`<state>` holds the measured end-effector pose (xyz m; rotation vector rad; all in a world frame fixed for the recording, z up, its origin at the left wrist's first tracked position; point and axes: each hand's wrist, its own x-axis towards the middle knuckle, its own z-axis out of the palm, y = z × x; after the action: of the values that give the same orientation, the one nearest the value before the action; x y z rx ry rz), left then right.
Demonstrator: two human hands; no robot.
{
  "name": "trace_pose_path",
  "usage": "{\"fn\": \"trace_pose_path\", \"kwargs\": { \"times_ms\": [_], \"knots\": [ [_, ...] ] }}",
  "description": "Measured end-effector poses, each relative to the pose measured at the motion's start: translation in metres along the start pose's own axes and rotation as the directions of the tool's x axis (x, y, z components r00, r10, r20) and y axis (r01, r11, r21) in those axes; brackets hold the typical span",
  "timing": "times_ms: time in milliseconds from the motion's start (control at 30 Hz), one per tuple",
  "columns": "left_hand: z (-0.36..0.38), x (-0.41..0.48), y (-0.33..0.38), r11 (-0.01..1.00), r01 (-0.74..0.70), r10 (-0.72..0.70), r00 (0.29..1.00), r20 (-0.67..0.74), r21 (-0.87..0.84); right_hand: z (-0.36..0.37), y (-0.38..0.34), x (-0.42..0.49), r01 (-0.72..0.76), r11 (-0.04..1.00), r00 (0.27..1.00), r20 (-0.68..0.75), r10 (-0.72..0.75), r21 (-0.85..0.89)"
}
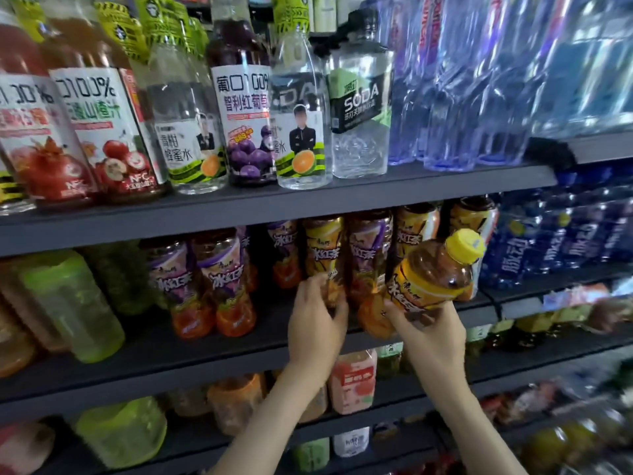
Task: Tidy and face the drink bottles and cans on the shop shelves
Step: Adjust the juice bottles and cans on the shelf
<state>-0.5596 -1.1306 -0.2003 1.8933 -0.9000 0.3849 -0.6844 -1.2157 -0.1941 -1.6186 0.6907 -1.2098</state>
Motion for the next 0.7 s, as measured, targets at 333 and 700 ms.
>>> {"fn": "trace_pose_path", "kwargs": {
  "times_ms": [333,700],
  "knots": [
    [0.029,0.004,0.031,0.998,0.042,-0.040,0.998,0.055,-0.036,-0.019,0.006,0.009,-0.019,0.997,0.999,-0.041,0.016,-0.075],
    [0.092,0.023,0.064,0.954,0.286,-0.288,0.958,-0.009,-0.093,-0.057,0.005,0.027,-0.002,0.996,1.000,-0.011,0.001,-0.093]
  ]
}}
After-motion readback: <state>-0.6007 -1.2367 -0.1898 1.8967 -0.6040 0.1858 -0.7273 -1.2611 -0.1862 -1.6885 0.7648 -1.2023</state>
